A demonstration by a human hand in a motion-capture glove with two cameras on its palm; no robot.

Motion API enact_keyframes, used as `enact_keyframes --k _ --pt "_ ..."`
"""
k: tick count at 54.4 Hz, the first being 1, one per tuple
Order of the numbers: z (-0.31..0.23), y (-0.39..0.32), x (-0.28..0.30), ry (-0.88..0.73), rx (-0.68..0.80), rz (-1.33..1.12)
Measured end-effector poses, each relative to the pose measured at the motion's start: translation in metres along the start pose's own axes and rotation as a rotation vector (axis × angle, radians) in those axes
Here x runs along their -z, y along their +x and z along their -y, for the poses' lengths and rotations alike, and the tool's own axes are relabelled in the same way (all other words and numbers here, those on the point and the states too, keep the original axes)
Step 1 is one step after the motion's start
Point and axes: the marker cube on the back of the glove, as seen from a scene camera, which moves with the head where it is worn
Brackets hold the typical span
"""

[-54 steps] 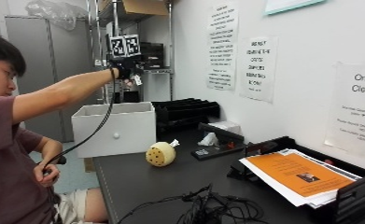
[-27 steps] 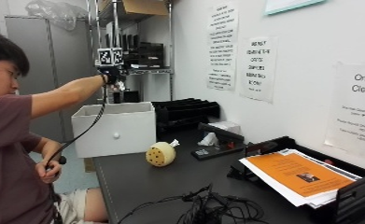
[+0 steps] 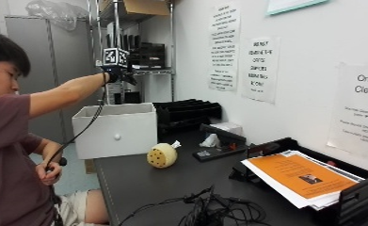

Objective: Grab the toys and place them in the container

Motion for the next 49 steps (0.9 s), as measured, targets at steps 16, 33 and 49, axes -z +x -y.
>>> enact_keyframes --k 16,33,49 --pt "-0.019 0.073 0.02 -0.03 -0.197 -0.065" --pt "-0.091 0.205 0.004 0.018 -0.417 -0.044" --pt "-0.079 0.267 -0.141 -0.077 -0.47 0.031"
